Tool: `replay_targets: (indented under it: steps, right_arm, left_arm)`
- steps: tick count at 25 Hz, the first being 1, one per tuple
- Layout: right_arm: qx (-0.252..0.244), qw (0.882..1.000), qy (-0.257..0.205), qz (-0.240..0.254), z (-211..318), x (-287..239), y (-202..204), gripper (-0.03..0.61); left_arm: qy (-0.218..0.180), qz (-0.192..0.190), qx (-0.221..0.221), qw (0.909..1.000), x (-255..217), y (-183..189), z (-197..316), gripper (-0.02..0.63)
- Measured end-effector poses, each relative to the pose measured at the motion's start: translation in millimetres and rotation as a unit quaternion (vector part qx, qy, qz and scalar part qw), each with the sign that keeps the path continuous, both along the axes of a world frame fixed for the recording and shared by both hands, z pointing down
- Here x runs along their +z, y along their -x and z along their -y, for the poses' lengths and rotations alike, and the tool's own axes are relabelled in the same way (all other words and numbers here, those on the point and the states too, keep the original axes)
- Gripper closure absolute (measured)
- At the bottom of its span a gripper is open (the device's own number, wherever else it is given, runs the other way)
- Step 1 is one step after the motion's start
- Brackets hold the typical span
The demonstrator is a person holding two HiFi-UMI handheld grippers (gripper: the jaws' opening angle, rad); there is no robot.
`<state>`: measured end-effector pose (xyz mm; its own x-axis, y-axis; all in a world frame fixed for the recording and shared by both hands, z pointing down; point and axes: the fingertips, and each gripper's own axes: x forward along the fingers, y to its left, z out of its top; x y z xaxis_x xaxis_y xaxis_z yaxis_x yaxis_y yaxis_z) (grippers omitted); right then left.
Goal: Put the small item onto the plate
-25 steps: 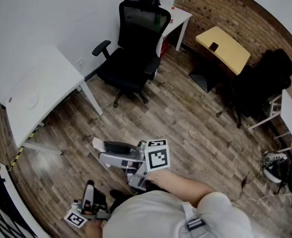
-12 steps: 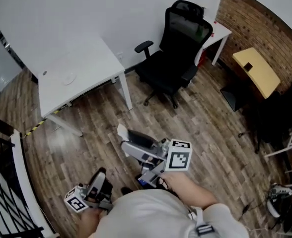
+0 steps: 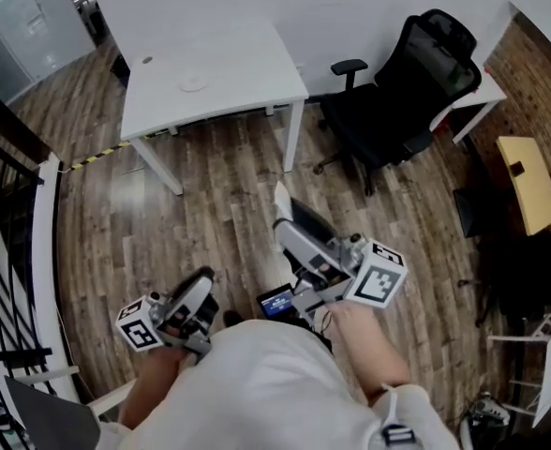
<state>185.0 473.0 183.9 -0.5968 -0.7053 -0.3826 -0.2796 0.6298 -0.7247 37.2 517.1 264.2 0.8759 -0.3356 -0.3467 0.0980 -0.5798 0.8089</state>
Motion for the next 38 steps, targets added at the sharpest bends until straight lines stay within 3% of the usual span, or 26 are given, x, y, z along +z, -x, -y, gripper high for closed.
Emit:
replay_targets:
  steps: [6, 19, 38]
  right_arm:
    - [0.008, 1.000, 0.005, -0.013, -0.4, -5.6, 7.2, 0.261]
    - [0.027, 0.999, 0.031, -0.001, -27.4, 10.7, -12.2, 0.261]
    - [0.017, 0.998, 0.065, -0.005, -31.6, 24.5, -4.5, 0.261]
  left_arm:
    - [-0.005, -0.012, 0.005, 0.9999, -10.6, 7.4, 1.6, 0.509]
    - [0.001, -0.008, 0.032, 0.9995, -7.4, -18.2, -23.5, 0.509]
    - [0.004, -0.010, 0.033, 0.9994, -6.9, -17.5, -30.9, 0.509]
